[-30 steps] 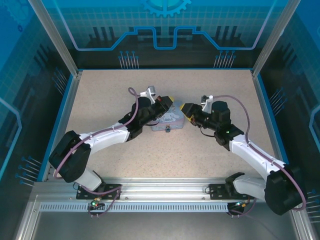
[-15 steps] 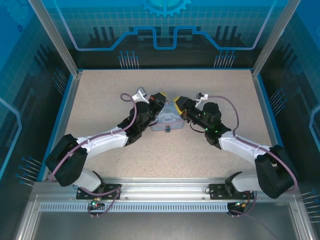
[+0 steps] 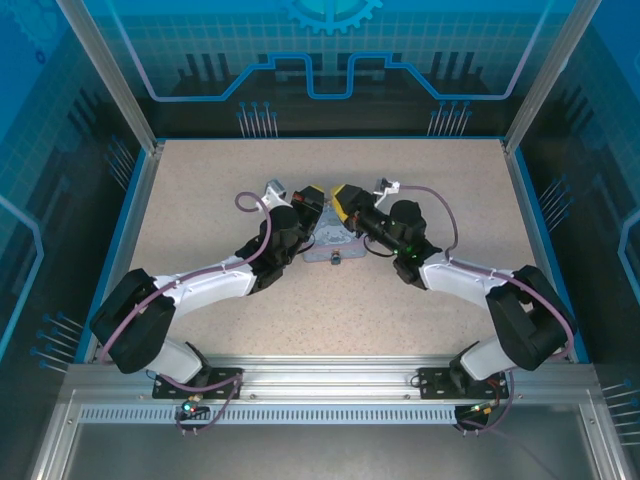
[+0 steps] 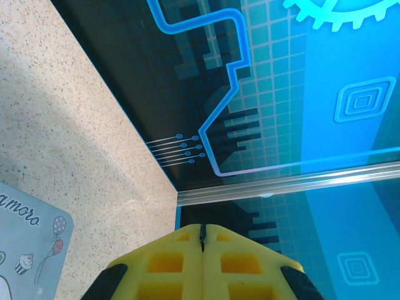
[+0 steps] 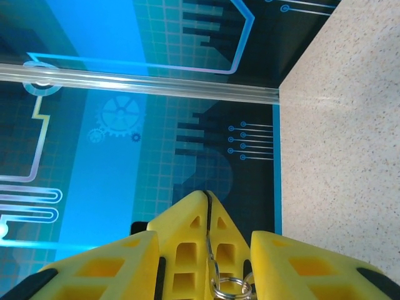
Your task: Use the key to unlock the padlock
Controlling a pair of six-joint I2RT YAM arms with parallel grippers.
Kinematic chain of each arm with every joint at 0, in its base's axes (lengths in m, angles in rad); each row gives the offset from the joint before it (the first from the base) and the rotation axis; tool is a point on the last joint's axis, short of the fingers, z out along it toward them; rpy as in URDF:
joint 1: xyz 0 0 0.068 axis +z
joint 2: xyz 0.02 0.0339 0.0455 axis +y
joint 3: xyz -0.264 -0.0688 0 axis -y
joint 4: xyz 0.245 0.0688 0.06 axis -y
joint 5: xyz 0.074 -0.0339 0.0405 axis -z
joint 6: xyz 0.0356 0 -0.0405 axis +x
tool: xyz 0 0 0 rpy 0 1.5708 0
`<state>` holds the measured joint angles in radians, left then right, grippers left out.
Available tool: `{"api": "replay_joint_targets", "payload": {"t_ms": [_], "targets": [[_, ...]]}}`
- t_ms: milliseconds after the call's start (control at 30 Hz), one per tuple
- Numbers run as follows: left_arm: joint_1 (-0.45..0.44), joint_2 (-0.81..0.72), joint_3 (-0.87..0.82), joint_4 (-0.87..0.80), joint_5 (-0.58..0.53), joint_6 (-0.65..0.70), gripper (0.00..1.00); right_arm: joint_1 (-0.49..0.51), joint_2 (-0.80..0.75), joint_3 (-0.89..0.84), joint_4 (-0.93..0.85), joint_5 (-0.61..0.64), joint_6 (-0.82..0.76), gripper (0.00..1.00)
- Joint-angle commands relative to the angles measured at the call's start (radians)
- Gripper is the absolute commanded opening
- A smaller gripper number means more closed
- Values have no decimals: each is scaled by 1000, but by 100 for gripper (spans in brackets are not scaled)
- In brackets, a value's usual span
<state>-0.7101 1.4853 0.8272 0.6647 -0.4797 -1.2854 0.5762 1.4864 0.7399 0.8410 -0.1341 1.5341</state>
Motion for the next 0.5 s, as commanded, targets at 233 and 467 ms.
{"api": "replay_joint_targets", "payload": {"t_ms": [233,467], "targets": [[-9,-13,-3,44,-44,-20,0,36,42,29,61,-5,21,38],[-10,-8,1,42,-46,-19,0,37,46,28,65,-10,25,26]]}}
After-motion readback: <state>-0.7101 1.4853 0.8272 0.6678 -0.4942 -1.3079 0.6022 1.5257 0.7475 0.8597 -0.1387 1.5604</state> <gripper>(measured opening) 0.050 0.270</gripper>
